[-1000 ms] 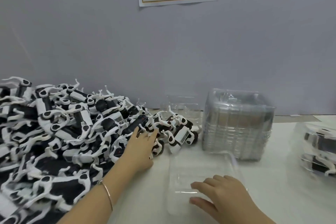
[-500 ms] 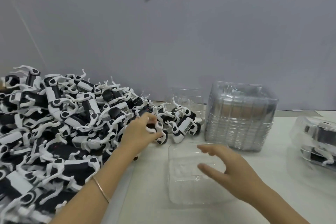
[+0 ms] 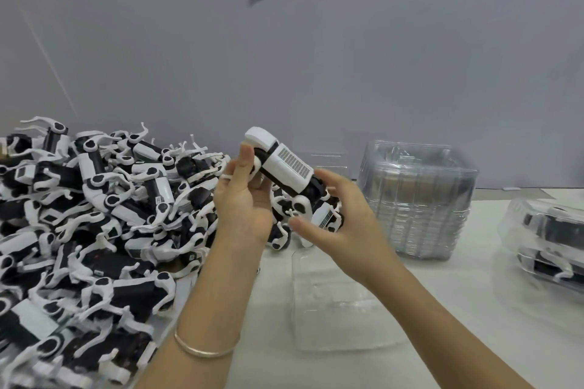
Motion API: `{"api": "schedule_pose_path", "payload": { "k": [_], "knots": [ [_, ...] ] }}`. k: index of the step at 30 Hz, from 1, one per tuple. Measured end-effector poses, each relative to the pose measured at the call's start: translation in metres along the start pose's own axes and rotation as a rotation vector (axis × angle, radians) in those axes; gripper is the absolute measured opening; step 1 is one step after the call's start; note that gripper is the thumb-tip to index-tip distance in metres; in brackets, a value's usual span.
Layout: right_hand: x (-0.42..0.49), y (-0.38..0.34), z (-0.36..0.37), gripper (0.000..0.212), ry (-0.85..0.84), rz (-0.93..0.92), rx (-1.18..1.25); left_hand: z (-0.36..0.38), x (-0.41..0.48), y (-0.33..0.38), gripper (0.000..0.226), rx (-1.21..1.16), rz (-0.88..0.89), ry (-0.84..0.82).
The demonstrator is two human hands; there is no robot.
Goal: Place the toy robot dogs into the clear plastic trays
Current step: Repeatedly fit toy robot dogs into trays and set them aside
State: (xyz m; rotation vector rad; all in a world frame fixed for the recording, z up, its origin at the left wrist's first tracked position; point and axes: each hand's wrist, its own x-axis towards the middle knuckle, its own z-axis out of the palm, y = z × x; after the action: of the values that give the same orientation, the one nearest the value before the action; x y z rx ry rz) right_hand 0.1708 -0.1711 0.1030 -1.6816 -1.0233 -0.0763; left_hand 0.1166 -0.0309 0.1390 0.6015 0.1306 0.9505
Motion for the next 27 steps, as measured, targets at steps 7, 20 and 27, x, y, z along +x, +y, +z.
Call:
{"api": "schedule_pose_path", "payload": {
  "k": [7,20,27],
  "knots": [
    [0.013,-0.004,-0.023,0.058,0.099,-0.102,-0.259,-0.004,-0.028,-0.026,0.065,0.127,-0.034,-0.209],
    [-0.014,0.06,-0.098,0.017,0.186,0.372,0.341,-0.14,-0.048,-0.018,0.048,1.722,0.088,-0.887],
    [-0.023,0.07,-0.079,0.022,0.091,0.453,0.349,-0.116,-0.077,-0.017,0.051,1.646,0.664,-1.012]
  ]
}}
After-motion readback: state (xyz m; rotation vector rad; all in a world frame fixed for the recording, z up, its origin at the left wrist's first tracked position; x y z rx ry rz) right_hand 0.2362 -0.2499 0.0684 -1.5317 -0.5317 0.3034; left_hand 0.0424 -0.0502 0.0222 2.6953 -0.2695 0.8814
